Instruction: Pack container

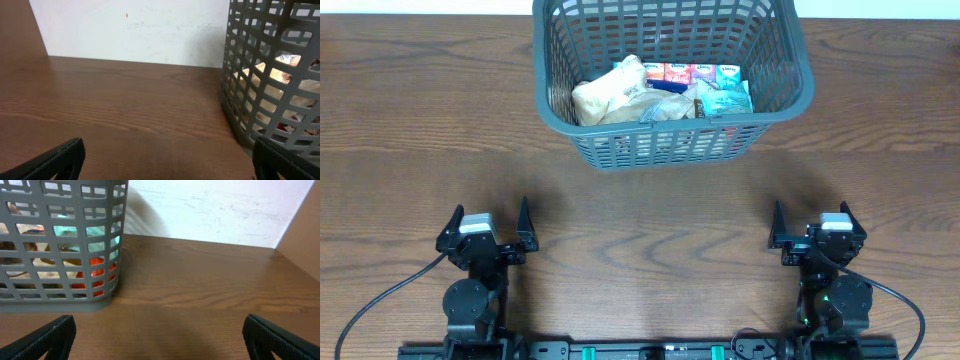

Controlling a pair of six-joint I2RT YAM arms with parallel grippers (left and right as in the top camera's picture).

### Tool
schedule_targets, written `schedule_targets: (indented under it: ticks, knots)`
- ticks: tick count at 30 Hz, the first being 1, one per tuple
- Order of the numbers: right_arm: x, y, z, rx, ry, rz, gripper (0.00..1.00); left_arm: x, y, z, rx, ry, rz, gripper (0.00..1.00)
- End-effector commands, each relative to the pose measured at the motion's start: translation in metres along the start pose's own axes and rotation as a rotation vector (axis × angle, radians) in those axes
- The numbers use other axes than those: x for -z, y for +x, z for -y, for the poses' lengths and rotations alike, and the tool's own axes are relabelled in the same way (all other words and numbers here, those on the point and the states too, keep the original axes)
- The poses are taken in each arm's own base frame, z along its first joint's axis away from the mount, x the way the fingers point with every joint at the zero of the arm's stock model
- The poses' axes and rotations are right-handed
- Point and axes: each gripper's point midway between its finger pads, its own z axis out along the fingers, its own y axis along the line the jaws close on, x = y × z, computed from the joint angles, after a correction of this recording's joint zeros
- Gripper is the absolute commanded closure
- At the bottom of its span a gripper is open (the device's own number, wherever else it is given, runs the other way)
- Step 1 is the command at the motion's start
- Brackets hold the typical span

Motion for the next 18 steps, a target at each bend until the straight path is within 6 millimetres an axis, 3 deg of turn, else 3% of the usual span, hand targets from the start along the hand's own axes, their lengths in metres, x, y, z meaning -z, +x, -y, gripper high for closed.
schedule_targets:
  ticks: [1, 18]
  knots:
    - [-0.0002, 0.0016, -0.0027, 0.014, -0.011, 0.001, 0.01, -0.0022, 0.0178, -0.0035, 0.011, -0.021, -0.039, 0.01]
    - [-0.0002, 0.0016, -0.0027, 0.015, -0.011, 0.001, 0.01, -0.0023, 0.0182, -0.0016, 0.011, -0.01, -0.041, 0.01]
